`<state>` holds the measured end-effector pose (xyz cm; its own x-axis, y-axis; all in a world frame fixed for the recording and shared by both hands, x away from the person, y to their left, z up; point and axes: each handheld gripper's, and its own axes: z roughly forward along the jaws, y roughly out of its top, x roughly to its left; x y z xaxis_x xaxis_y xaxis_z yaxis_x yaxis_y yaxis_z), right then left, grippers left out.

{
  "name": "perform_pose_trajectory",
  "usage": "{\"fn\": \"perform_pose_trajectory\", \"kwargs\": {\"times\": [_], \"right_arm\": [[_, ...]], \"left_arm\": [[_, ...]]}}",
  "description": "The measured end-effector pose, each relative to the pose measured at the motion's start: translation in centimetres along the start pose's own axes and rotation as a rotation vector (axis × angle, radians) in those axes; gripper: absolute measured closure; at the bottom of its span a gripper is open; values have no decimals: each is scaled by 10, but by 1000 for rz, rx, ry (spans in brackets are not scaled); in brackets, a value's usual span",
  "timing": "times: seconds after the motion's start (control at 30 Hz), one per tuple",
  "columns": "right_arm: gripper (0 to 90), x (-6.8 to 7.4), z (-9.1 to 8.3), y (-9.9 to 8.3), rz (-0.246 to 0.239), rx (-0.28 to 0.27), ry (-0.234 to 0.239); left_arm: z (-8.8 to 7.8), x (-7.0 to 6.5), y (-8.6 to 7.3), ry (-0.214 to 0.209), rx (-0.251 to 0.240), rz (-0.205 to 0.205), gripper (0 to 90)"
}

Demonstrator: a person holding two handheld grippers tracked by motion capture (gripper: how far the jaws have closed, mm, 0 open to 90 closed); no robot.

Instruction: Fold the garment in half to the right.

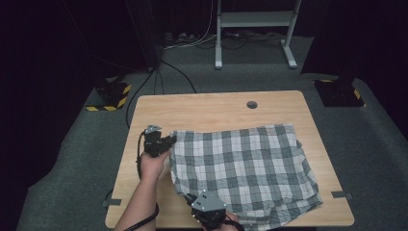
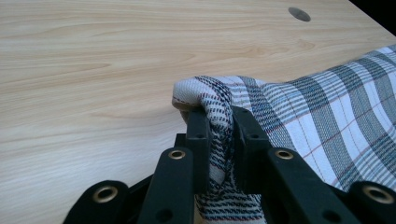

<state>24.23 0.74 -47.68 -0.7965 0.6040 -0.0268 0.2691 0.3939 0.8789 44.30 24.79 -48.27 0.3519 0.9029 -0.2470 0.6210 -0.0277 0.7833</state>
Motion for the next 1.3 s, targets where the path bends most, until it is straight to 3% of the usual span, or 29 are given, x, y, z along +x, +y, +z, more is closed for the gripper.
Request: {"fn": "perform_pose_trajectory", "kwargs": {"times": [0.13, 0.27, 0.4, 0.47, 0.5, 0.53, 0.57, 0.63, 0.8, 0.83, 0.9, 1.13, 1.3], "right_arm": [[854, 9, 3, 15, -18, -18, 11], [856, 10, -5, 48, -23, -87, 4], [857, 2, -18, 81, -1, -164, 0], [857, -7, -32, 96, 2, -216, -17], [857, -7, -32, 96, 2, -216, -17], [857, -16, -42, 98, -6, -232, -43], [857, -16, -42, 98, -6, -232, -43], [857, -28, -49, 94, 20, -230, -62], [857, -54, -65, 63, 58, -199, -131], [857, -54, -65, 63, 58, -199, -131], [857, -62, -74, 51, 59, -190, -161], [856, -74, -90, 34, 67, -196, -212], [856, -80, -96, 24, 43, -184, -263]], "left_arm": [[-22, 6, 20, 15, -22, 15, 793], [-49, 1, 59, 29, -62, 60, 795], [-72, -11, 102, 38, -102, 108, 798], [-75, -29, 125, 26, -129, 144, 800], [-75, -29, 125, 26, -129, 144, 800], [-72, -35, 130, 22, -130, 156, 800], [-69, -40, 132, 20, -128, 162, 800], [-57, -52, 136, 3, -124, 163, 799], [-24, -84, 134, -55, -129, 157, 797], [-24, -84, 134, -55, -129, 157, 798], [-9, -100, 131, -70, -136, 155, 797], [12, -121, 127, -91, -157, 147, 797], [24, -132, 123, -94, -168, 149, 795]]}}
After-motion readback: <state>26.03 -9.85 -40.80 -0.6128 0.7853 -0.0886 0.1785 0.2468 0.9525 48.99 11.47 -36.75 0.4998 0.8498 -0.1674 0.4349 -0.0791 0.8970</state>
